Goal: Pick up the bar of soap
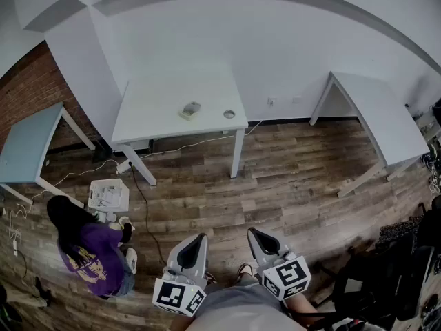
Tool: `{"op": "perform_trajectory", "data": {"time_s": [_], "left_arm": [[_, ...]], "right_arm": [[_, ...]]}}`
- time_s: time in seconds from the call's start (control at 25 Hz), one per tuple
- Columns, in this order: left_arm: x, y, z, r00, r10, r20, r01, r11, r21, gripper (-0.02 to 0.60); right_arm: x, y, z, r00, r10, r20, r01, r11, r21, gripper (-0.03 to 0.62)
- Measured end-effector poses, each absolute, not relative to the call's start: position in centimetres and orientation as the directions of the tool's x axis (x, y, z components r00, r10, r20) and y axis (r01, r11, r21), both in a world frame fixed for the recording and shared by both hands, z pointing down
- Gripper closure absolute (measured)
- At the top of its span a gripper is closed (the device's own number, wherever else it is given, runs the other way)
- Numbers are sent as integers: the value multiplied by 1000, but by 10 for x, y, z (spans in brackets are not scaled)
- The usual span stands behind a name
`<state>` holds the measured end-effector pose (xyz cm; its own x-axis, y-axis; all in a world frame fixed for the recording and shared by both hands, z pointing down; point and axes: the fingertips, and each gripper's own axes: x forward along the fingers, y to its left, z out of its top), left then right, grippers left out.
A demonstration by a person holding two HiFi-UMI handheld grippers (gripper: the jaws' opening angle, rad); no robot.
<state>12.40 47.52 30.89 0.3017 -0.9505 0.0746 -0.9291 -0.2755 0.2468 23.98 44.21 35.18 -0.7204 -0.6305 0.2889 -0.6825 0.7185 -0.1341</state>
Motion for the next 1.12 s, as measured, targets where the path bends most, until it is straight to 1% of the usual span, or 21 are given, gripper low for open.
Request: {"op": "perform_trajectory", "data": {"time_s": [0.44, 0.72, 1.12], "left_arm": [[142, 460, 301, 311, -948, 65, -926, -287, 246, 583], [154, 454, 300, 297, -952, 70, -932, -273, 239, 583], [194, 447, 301, 270, -960, 79, -945, -249, 212, 583]], "right_arm": [[254, 433, 351, -735, -614, 289, -667, 730, -145, 592], [262, 427, 348, -764, -592, 256, -639, 747, -181, 591], [300, 419, 351, -788, -565, 244, -611, 768, -192, 591]]}}
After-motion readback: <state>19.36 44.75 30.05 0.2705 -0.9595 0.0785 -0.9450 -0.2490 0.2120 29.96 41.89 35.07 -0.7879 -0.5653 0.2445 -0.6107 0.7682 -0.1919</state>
